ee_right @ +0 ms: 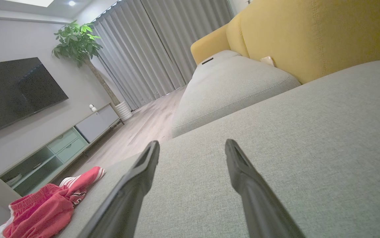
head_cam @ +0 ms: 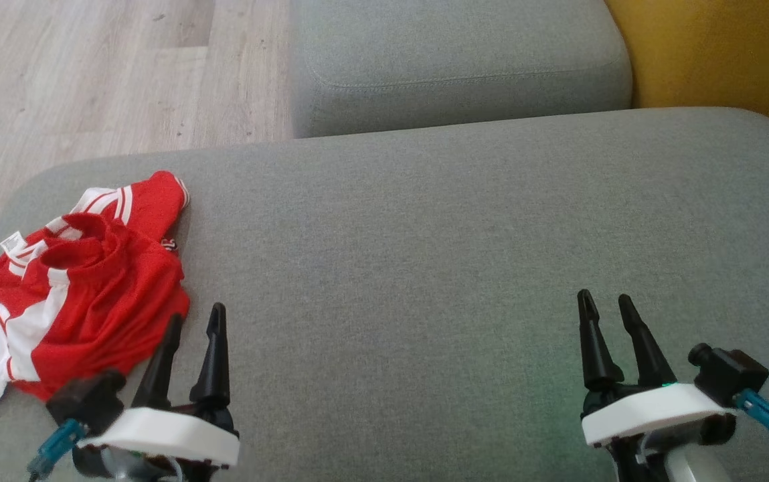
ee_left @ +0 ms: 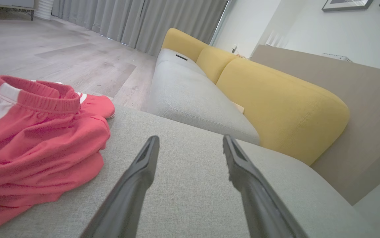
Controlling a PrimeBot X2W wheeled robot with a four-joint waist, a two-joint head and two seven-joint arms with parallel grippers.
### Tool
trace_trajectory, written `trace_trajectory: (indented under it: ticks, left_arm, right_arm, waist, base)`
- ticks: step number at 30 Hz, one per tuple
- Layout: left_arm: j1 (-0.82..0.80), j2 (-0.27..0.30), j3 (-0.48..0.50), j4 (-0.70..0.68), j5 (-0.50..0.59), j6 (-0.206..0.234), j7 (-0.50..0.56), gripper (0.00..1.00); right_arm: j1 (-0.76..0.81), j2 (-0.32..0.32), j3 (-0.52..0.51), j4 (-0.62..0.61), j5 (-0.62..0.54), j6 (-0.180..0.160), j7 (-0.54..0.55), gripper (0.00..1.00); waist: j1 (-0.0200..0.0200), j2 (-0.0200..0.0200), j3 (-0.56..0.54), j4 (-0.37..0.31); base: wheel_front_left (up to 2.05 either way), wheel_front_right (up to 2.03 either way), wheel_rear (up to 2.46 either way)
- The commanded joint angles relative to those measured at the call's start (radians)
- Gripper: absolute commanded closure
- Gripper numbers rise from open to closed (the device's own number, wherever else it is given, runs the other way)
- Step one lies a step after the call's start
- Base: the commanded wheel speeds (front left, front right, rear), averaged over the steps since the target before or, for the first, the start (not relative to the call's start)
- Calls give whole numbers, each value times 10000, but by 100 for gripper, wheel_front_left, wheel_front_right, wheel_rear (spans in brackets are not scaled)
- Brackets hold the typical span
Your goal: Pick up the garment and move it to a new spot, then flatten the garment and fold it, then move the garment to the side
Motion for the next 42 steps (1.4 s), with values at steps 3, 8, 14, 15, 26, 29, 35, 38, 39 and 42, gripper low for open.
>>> trace_trajectory:
  ticks: [3, 8, 14, 15, 26, 29, 35, 38, 39, 42]
  left_arm:
    - [-219, 129, 172, -441, 434, 69, -179, 0]
    - [-127, 137, 111, -263, 1011, 70, -355, 0]
    - [-144, 145, 79, -264, 1621, 128, -530, 0]
    - [-137, 146, 72, -273, 1713, 143, -560, 0]
    - [-133, 159, 52, -146, 2823, 297, -852, 0]
    - [-145, 163, 42, -115, 3159, 322, -939, 0]
    - [-166, 166, 85, -41, 3298, 381, -1000, 0]
    - [-184, 166, 148, 3, 3204, 396, -1000, 0]
    - [-192, 166, 167, 15, 3192, 393, -1000, 0]
    - [-207, 166, 206, 42, 3198, 390, -1000, 0]
  right_arm:
    - [-332, -43, 250, -347, -473, 63, -195, 0]
    - [-298, -41, 250, -287, -1228, 67, -372, 0]
    - [-264, -44, 252, -190, -1830, 70, -549, 0]
    - [-257, -45, 254, -157, -1960, 71, -579, 0]
    - [-359, -53, 328, 338, -3122, 77, -874, 0]
    - [-379, -56, 343, 372, -3466, 79, -962, 0]
    - [-396, -57, 322, 405, -3614, 81, -1023, 0]
    - [-392, -57, 250, 418, -3554, 81, -1023, 0]
    - [-386, -57, 230, 428, -3550, 81, -1023, 0]
    - [-373, -57, 183, 463, -3537, 81, -1023, 0]
  waist:
    - [0, 0, -23, -7]
    - [0, 0, -74, -17]
    - [0, 0, -101, 17]
    - [0, 0, -105, 26]
    - [0, 0, -107, 92]
    - [0, 0, -115, 97]
    - [0, 0, -123, 71]
    - [0, 0, -130, 57]
    - [0, 0, -132, 54]
    - [0, 0, -139, 49]
  base:
    - [0, 0, 0]
    - [0, 0, 0]
    - [0, 0, 0]
    - [0, 0, 0]
    - [0, 0, 0]
    - [0, 0, 0]
    - [0, 0, 0]
    - [0, 0, 0]
    - [0, 0, 0]
    - [0, 0, 0]
